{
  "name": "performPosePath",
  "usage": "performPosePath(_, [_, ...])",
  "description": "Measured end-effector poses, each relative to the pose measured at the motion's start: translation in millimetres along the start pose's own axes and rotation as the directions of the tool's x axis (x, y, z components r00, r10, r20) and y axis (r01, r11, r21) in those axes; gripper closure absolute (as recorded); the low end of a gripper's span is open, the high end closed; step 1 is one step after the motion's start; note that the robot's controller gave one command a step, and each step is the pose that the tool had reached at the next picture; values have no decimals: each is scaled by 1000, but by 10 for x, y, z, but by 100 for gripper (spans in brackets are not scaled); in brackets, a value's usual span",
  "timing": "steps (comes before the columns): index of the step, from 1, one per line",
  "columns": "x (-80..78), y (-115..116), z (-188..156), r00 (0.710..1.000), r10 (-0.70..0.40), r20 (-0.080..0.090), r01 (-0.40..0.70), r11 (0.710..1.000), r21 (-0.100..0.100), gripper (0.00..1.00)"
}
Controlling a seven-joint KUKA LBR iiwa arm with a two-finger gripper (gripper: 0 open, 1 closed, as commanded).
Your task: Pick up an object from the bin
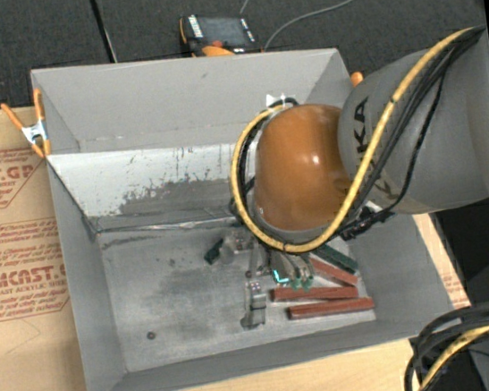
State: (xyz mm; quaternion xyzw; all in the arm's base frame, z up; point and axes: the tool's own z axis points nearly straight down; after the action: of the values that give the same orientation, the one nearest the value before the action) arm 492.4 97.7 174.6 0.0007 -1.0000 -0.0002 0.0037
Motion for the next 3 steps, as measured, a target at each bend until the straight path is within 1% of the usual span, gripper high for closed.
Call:
performPosePath(1, [-560, -803, 155, 1000, 15, 12, -15, 1000, 3, 0])
performPosePath(2, [-1002, -268, 1084, 994, -108, 7, 108, 994, -1, 0])
performPosePath(3, [-1007, -285, 1040, 994, -105, 9, 105, 994, -1, 100])
